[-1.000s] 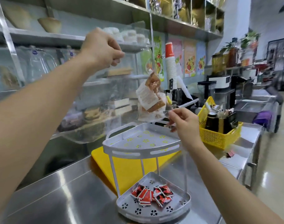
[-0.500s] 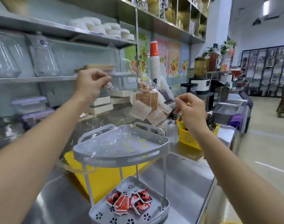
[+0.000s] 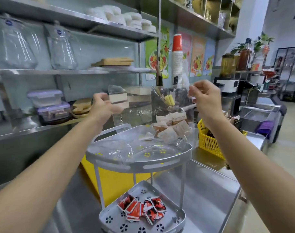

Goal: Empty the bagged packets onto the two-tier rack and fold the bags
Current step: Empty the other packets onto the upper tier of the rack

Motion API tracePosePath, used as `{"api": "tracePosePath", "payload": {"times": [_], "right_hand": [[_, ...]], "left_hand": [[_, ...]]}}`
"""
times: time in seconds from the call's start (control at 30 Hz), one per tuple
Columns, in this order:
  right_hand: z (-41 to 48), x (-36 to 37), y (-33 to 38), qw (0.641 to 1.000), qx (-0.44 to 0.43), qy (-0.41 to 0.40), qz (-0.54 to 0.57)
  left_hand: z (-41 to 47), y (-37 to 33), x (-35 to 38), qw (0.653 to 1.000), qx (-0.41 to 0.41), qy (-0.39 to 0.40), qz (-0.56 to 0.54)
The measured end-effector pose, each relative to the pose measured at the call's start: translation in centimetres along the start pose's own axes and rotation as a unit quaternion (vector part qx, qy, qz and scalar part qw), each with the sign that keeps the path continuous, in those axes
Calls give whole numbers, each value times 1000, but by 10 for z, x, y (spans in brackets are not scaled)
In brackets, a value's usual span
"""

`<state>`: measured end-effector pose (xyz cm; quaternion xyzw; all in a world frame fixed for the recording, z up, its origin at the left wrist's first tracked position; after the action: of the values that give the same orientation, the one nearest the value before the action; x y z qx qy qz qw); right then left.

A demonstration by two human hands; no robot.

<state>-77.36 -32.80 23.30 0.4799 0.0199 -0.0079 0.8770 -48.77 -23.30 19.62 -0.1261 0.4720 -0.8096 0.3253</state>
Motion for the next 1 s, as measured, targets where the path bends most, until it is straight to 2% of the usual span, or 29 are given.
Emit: {"api": "tracePosePath", "payload": {"times": [0.03, 0.1, 0.17, 0.2, 0.23, 0.3, 0.43, 0.5, 0.6, 0.67, 0.77, 0.83, 0.93, 1.0], "right_hand": [[2, 4, 0, 1000, -2, 12, 9], [3, 11, 0, 999, -5, 30, 20], [7, 18, 0, 998, 1, 51, 38], [8, 22, 1, 997, 2, 62, 47], [8, 26, 2, 996, 0, 74, 55], [7, 33, 6, 993, -10, 97, 73], [0, 41, 6, 988, -37, 131, 67], [-3, 45, -7, 986, -12, 159, 47], [-7, 52, -40, 976, 77, 202, 0], [-11, 52, -51, 972, 100, 209, -26], [-8, 51, -49, 978, 98, 183, 4], [-4, 50, -41, 981, 93, 165, 40], [-2, 52, -34, 978, 98, 156, 96], [-1, 53, -35, 975, 109, 151, 123]], "left_hand": [[2, -13, -6, 999, 47, -19, 13], [-1, -47, -9, 969, 187, -27, 156], [-11, -80, 8, 890, 330, -5, 313], [-16, -92, 23, 855, 377, 25, 354], [-18, -97, 39, 834, 402, 60, 373], [-19, -96, 66, 821, 401, 117, 389], [-12, -84, 91, 834, 363, 164, 382], [-10, -84, 93, 828, 374, 147, 391], [-6, -89, 91, 819, 400, 103, 399], [-4, -95, 85, 829, 408, 73, 375], [2, -97, 70, 847, 396, 38, 353], [9, -89, 46, 881, 338, -20, 331], [18, -62, 4, 953, 207, -91, 200], [15, -43, -18, 962, 150, -129, 190]]}}
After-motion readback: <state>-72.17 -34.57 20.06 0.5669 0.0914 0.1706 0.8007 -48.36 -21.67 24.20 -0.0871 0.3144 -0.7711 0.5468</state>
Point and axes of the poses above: each hand's wrist, its own z-axis towards the middle knuckle, its own x-axis out of the palm, y = z × x, the point moved 7 cm from there along z, towards the middle knuckle, and after that the axes turned 12 degrees about x, right-handed, at the moved point
